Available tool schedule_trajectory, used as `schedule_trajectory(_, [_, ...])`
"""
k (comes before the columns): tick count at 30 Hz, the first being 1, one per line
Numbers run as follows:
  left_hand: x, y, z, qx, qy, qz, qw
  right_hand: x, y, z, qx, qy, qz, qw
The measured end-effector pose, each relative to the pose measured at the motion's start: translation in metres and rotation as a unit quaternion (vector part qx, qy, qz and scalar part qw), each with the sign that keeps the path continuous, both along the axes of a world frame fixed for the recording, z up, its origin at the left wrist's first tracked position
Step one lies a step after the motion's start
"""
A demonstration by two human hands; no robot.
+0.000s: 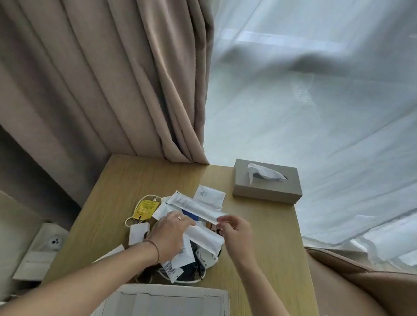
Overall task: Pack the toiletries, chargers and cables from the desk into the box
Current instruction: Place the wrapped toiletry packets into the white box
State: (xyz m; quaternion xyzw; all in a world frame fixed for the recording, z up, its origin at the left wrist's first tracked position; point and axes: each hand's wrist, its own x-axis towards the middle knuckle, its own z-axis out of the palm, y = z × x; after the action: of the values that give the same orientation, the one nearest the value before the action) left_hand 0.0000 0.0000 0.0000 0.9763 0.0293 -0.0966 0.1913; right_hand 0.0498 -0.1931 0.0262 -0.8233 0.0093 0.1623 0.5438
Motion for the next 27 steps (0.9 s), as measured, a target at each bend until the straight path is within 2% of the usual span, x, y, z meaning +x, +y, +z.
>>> schedule_trajectory(3, [0.018, 0.0, -0.01, 0.092, 0.029, -0.083, 0.992, 0.011, 0.002, -0.004, -0.003, 0.0, 0.003, 1.0])
schedule_trajectory(8, [0.036, 0.001, -0.021, 0.158, 0.032, -0.141, 0.977, 0.021, -0.003, -0.008, 0.0, -0.002, 0.002, 1.0])
schedule_trajectory(14, [0.039, 0.004, -0.024, 0.143, 0.01, -0.14, 0.98, 0.036, -0.012, -0.016, -0.01, -0.016, 0.001, 1.0])
schedule_trajectory(22, [0.029, 0.002, -0.028, 0.204, -0.062, -0.161, 0.964, 0.058, -0.005, -0.025, -0.029, -0.037, 0.032, 0.998])
schedule_trajectory(27, [0.02, 0.011, -0.017, 0.139, -0.136, -0.093, 0.976, 0.076, 0.004, -0.035, -0.036, -0.048, 0.034, 0.998])
